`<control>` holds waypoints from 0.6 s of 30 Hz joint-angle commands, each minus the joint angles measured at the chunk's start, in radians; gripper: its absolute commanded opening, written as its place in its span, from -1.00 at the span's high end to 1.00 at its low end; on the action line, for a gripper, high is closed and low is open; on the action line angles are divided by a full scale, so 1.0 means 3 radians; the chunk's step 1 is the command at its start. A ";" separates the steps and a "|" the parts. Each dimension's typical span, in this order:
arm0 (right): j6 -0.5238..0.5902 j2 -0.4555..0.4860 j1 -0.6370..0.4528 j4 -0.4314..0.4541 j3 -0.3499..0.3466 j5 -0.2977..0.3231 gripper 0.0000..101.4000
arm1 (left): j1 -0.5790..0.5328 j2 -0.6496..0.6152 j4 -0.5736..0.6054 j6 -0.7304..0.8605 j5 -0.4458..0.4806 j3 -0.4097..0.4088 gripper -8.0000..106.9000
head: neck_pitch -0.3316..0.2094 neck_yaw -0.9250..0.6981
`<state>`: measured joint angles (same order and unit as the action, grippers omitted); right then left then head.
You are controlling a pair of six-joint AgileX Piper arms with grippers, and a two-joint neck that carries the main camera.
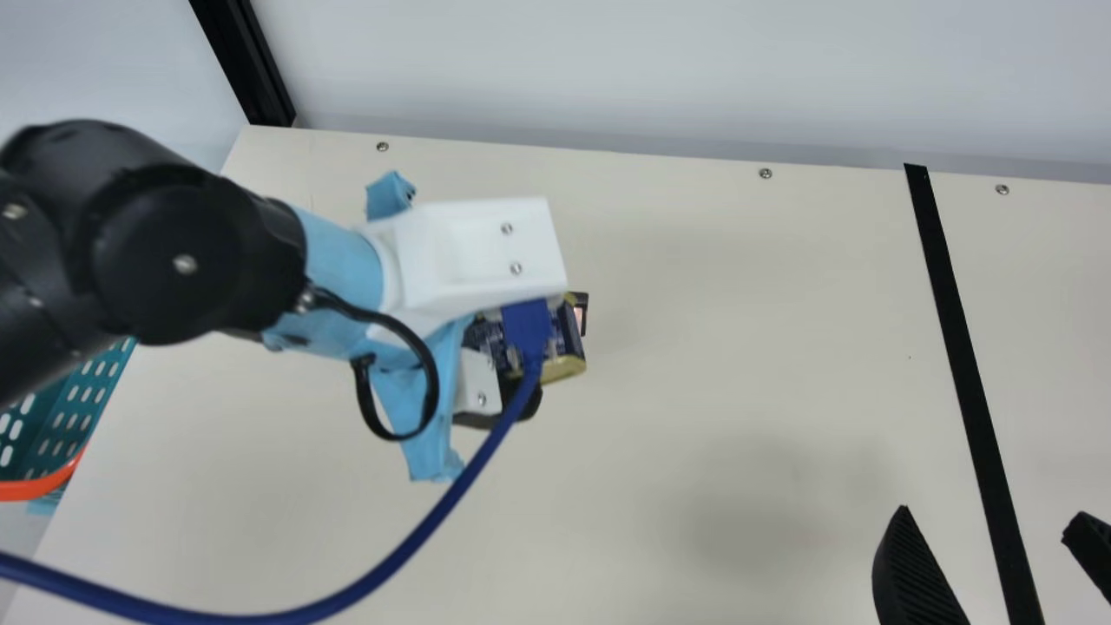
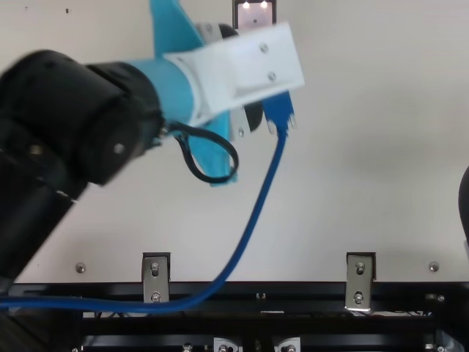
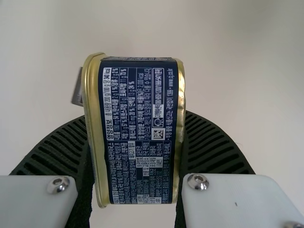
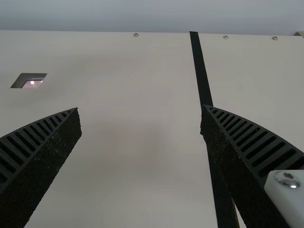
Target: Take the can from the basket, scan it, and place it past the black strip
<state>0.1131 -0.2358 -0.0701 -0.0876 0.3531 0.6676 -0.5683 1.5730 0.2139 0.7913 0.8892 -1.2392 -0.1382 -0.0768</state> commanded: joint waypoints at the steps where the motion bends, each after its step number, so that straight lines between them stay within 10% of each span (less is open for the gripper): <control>1: 0.0000 0.0000 0.0000 0.0000 0.0000 0.0000 -1.00 | -0.0056 0.0037 -0.0037 0.0000 -0.0022 0.0073 0.68 | -0.0014 0.0019; 18: 0.0000 0.0000 0.0000 0.0000 0.0000 0.0000 -1.00 | -0.0487 0.0525 -0.0331 -0.0100 -0.0191 0.0373 0.68 | -0.0014 0.0019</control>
<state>0.1131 -0.2358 -0.0701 -0.0876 0.3531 0.6676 -0.7089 1.7222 0.1185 0.7639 0.8342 -1.1291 -0.1382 -0.0768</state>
